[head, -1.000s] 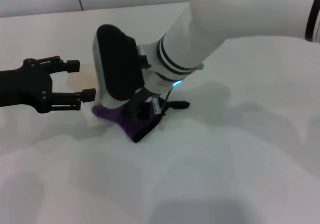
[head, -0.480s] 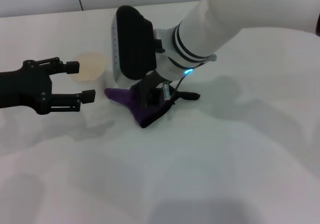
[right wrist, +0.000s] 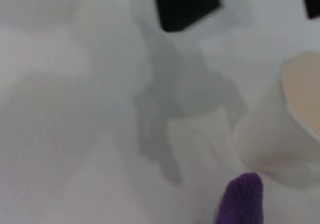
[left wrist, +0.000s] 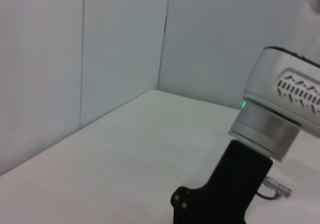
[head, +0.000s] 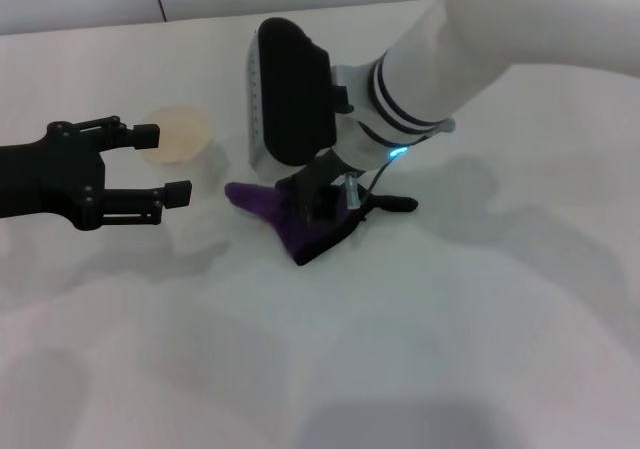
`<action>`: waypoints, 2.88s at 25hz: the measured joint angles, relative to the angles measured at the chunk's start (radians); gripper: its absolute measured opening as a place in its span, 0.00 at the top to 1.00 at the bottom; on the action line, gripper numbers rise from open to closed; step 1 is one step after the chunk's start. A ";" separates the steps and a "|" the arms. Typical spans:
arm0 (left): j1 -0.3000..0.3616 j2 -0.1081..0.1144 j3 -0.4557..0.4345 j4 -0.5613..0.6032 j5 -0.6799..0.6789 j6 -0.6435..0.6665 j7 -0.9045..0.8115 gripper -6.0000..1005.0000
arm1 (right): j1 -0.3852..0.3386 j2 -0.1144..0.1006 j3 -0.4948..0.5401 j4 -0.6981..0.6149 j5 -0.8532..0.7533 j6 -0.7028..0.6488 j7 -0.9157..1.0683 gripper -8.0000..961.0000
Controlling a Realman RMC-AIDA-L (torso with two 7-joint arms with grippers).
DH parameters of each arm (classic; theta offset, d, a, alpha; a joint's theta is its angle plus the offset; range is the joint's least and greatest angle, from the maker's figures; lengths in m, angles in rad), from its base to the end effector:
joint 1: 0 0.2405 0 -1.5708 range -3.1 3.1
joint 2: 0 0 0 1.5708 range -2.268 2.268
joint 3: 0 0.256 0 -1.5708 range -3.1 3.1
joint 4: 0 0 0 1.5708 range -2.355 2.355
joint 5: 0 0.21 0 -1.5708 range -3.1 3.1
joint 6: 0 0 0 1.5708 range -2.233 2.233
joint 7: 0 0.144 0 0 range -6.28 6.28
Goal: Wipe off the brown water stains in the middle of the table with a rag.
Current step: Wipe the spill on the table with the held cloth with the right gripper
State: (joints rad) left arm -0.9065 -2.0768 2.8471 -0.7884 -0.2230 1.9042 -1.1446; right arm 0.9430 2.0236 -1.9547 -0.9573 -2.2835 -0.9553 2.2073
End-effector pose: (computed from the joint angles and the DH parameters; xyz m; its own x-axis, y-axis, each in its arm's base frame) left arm -0.2420 0.3454 0.0412 0.8697 0.2410 0.4307 0.3322 -0.9312 -0.1499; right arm 0.0979 0.3866 -0.1128 0.9367 0.0771 0.3414 0.1685 -0.9543 -0.2468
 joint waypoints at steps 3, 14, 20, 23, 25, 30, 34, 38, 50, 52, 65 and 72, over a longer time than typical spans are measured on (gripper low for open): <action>0.001 0.000 0.000 0.000 0.000 -0.001 0.002 0.13 | -0.016 0.000 -0.008 -0.025 -0.003 -0.020 -0.018 0.92; 0.000 0.001 0.000 0.000 -0.001 -0.004 0.002 0.13 | -0.027 0.003 -0.073 -0.104 -0.007 -0.081 -0.063 0.92; -0.001 0.001 0.000 0.000 -0.002 -0.005 0.002 0.13 | -0.021 0.004 -0.089 -0.109 -0.005 -0.091 -0.068 0.92; -0.002 0.001 0.000 0.000 -0.003 -0.005 0.002 0.13 | -0.021 0.004 -0.080 -0.103 -0.007 -0.071 -0.058 0.92; -0.002 0.001 0.000 0.000 -0.003 -0.005 0.002 0.13 | -0.023 0.004 -0.066 -0.094 -0.013 -0.054 -0.042 0.92; -0.003 0.001 0.000 0.000 -0.003 -0.005 0.002 0.13 | -0.035 0.002 -0.021 -0.084 -0.016 -0.047 -0.031 0.92; -0.003 0.001 0.000 0.000 -0.003 -0.005 0.002 0.13 | -0.042 0.000 -0.020 -0.089 -0.016 -0.053 -0.030 0.92; -0.001 0.001 0.000 0.000 -0.003 -0.005 0.002 0.13 | -0.072 -0.002 -0.001 -0.108 -0.016 -0.058 -0.031 0.92; 0.017 0.001 0.000 -0.005 -0.001 -0.007 0.002 0.13 | -0.164 -0.009 0.123 -0.131 -0.050 -0.074 -0.039 0.92; 0.018 0.001 0.000 -0.002 -0.002 -0.013 0.002 0.13 | -0.186 -0.010 0.145 -0.135 -0.055 -0.077 -0.041 0.92; 0.033 0.001 -0.002 -0.007 -0.011 -0.017 0.003 0.13 | -0.369 -0.014 0.344 -0.229 -0.058 -0.103 -0.109 0.92; 0.039 0.001 -0.002 -0.008 -0.033 -0.025 0.001 0.13 | -0.469 -0.014 0.481 -0.251 -0.060 -0.140 -0.164 0.92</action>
State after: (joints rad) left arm -0.8679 -2.0755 2.8454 -0.7961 -0.2558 1.8796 -1.1437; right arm 0.4736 2.0100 -1.4734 -1.2082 -2.3432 -1.0951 2.0428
